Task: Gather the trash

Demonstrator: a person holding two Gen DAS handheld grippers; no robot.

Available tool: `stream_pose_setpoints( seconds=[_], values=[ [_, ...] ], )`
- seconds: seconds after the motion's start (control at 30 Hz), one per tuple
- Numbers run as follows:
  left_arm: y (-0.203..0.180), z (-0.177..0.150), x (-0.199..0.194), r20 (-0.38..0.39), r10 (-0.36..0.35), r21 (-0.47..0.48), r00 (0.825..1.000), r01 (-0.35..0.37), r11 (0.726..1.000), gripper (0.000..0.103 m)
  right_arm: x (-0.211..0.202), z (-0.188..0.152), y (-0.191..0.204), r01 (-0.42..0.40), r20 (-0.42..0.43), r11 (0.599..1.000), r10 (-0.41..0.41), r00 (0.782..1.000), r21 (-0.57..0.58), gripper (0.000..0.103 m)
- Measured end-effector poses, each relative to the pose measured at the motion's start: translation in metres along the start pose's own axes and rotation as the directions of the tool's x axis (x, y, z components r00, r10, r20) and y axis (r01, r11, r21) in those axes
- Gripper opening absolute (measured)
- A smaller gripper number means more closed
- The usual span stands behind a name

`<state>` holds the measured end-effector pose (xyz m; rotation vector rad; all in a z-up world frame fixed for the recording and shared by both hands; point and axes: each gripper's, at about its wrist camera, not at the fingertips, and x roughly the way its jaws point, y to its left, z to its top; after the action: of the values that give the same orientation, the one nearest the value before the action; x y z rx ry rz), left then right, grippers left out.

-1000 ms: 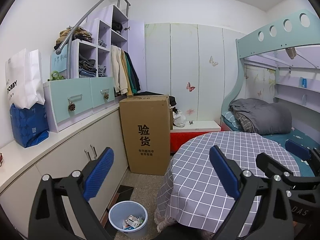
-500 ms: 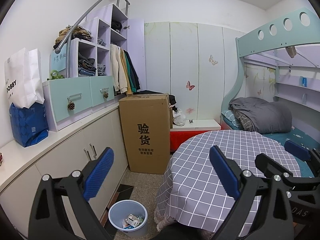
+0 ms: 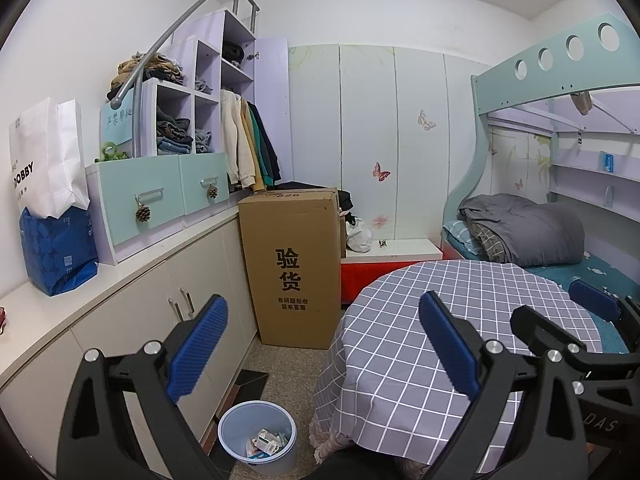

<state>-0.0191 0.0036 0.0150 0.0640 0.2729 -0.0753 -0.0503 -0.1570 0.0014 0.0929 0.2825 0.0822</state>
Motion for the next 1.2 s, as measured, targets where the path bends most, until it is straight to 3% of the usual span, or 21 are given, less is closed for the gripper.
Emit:
stream_pose_setpoints(
  seconds=[1.2],
  values=[
    [0.0028, -0.0016, 0.0, -0.002, 0.004, 0.002, 1.0, -0.004, 1.0, 0.094, 0.004, 0.0012, -0.0021, -0.011, -0.012, 1.0, 0.011, 1.0, 0.002, 0.093]
  ],
)
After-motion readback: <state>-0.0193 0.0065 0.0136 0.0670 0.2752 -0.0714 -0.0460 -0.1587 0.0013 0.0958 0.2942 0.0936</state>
